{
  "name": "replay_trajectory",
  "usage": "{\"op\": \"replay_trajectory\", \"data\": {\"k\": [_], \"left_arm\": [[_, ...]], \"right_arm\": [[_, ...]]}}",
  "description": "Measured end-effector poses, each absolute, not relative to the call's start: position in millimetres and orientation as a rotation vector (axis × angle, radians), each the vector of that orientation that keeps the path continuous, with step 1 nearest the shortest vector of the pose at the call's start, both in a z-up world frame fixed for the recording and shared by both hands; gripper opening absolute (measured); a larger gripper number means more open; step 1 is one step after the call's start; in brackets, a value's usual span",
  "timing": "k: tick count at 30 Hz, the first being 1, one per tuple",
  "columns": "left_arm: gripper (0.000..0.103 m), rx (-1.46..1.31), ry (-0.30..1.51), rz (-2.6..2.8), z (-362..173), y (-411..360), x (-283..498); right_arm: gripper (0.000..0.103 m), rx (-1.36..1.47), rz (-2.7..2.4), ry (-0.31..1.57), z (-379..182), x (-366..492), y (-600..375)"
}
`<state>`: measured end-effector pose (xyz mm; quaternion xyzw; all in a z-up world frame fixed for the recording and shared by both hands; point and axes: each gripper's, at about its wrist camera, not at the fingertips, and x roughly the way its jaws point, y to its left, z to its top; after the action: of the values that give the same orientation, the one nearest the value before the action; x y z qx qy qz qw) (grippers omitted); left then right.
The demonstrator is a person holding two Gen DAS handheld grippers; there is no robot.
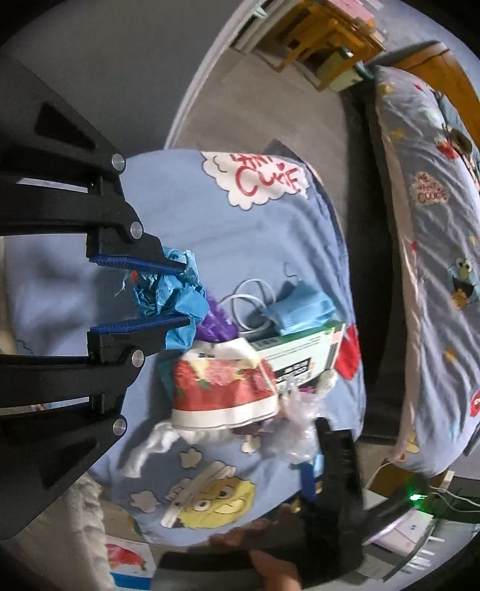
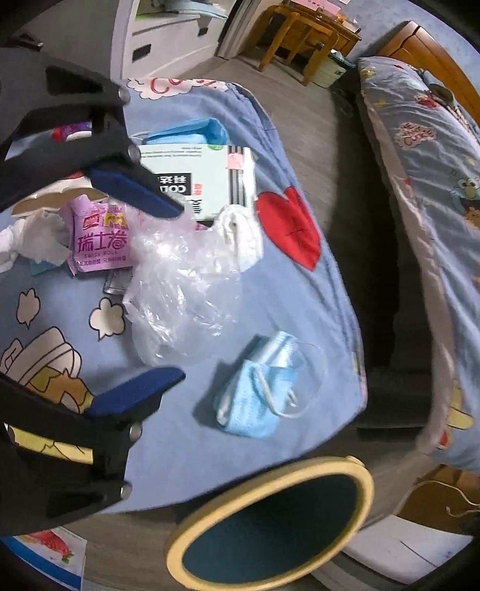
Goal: Collect trash
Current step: 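Grasp the crumpled blue paper with the left gripper while the right grasps the clear bag, then carry both items over the bin and open both grippers to drop them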
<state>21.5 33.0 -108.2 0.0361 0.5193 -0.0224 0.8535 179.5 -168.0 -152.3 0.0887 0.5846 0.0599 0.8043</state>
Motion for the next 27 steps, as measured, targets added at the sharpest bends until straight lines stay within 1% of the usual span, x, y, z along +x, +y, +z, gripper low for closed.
{"op": "replay_trajectory", "data": {"k": [1,2,3,4,5,8,12,27], "left_arm": [[0.023,0.073,1.089,-0.047,-108,33,22],[0.023,0.066,1.086,-0.046,-108,34,25],[0.023,0.059,1.085,-0.046,-108,35,26],[0.024,0.05,1.084,-0.047,-108,36,27],[0.024,0.04,1.081,-0.049,-107,36,29],[0.024,0.025,1.067,-0.05,-103,38,32],[0.024,0.0,1.045,-0.051,-96,38,38],[0.024,0.005,0.972,-0.082,-74,5,50]], "right_arm": [[0.064,0.193,0.141,1.266,-155,180,-168],[0.053,0.193,0.148,1.277,-156,180,-167],[0.039,0.189,0.153,1.286,-156,179,-166],[0.035,0.187,0.159,1.288,-155,179,-166],[0.027,0.183,0.172,1.281,-152,177,-165],[0.02,0.174,0.191,1.266,-143,172,-165],[0.015,0.197,0.214,1.237,-126,166,-176],[0.014,0.279,0.22,1.09,-62,151,-234]]}}
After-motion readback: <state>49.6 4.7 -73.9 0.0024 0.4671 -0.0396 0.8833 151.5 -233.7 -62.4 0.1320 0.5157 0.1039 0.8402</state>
